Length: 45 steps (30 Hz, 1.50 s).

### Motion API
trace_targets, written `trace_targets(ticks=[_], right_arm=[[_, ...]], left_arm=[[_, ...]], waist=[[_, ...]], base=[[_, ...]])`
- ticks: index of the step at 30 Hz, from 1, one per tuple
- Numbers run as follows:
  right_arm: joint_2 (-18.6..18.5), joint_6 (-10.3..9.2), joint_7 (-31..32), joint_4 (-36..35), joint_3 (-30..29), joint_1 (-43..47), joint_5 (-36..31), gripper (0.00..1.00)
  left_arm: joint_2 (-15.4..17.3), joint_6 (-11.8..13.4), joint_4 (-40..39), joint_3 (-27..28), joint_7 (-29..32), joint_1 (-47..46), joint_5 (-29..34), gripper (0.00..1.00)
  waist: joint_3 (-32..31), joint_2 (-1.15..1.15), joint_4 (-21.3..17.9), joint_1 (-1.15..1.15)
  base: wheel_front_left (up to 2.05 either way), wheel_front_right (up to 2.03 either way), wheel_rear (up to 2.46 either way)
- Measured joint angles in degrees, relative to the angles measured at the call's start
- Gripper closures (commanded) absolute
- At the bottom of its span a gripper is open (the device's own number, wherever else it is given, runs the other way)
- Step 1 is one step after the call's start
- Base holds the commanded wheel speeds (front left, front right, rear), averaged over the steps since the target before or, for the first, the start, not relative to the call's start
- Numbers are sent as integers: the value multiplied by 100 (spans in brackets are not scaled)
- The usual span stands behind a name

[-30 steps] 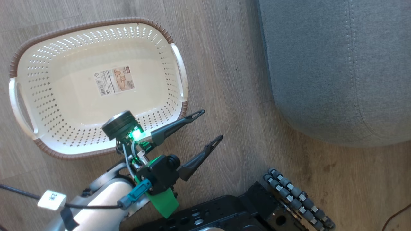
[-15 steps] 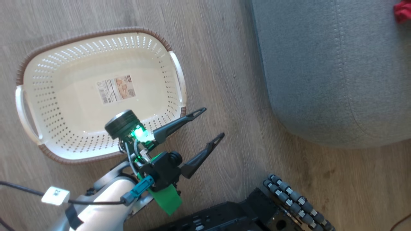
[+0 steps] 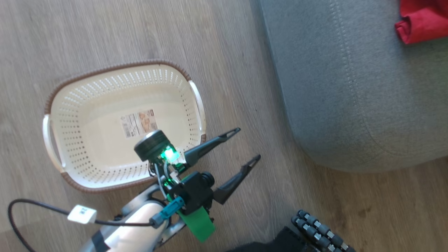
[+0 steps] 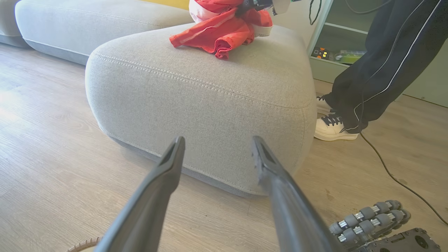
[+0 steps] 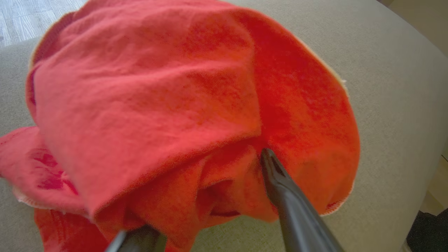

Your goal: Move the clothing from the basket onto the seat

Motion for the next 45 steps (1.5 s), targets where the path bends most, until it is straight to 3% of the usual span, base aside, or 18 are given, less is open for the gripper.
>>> trace_targets(ticks=[7,13,21,26,29,32,35,39,45], right_arm=[[-112,0,380,24,797,155,486,0],[-148,0,416,36,1524,486,1044,0],[-286,0,-124,-162,2753,673,2016,0],[-318,0,-914,-1322,3899,1330,2956,0],[-535,1,-1135,-2318,4337,1990,3711,0],[-899,0,-1312,-3368,4377,2735,4322,0],[-980,0,-1379,-4335,4246,3482,4642,0],[-736,1,-1414,-5470,4034,4391,4674,0],[-349,1,-1439,-6569,3991,5235,4654,0]], left_arm=[[-188,0,149,-132,1,102,2,0],[-371,-1,215,74,0,150,2,0],[-656,-1,303,313,1,577,3,0],[-848,-1,321,572,1,758,3,0],[-949,0,335,725,1,897,29,0],[-1093,7,355,998,1,1061,60,0],[-1228,65,361,1294,1,1188,60,0],[-1311,182,389,1690,1,1221,60,0],[-1402,414,365,2245,1,1368,-4,0]], waist=[[-585,0,25,0],[-1053,0,35,0],[-1662,0,61,0],[-2029,0,116,0],[-2222,0,175,0],[-2396,0,259,0],[-2541,0,374,0],[-2715,0,531,0],[-2948,0,731,0]], base=[[0,0,0],[0,0,0],[0,0,0],[0,0,0],[0,0,0],[0,0,0],[0,0,0],[0,0,0],[0,0,0]])
